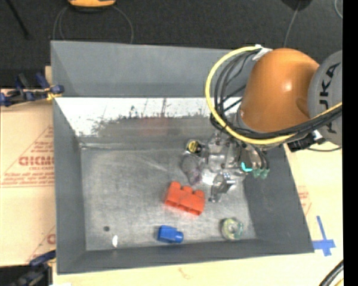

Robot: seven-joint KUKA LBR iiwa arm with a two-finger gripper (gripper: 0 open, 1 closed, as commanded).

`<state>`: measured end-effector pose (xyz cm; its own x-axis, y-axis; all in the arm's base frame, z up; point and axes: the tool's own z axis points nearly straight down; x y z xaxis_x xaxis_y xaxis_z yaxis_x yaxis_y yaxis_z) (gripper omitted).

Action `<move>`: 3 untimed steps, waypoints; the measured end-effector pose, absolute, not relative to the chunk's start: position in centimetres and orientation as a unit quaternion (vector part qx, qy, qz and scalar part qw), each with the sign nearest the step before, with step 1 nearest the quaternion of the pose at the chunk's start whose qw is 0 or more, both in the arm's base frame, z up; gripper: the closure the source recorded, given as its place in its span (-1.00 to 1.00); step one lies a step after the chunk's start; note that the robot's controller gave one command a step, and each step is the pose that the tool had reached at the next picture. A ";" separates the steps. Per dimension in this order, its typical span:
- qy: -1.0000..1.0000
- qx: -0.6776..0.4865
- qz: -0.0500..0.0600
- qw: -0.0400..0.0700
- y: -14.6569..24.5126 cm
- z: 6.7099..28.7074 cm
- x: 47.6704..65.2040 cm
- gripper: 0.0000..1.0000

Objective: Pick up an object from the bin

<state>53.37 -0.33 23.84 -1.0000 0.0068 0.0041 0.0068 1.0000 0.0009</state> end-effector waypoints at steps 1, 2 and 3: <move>-0.999 0.038 0.000 0.003 2.3 11.9 50.7 -1.00; -1.000 0.019 -0.001 -0.008 0.6 7.2 54.1 -1.00; -1.000 0.020 -0.001 -0.011 0.6 7.7 54.2 1.00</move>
Offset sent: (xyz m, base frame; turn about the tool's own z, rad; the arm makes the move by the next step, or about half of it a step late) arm -0.0251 0.0265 -0.1150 -0.0876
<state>54.25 0.64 7.68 -0.9990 -0.0392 -0.0227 -0.0392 0.9992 0.0011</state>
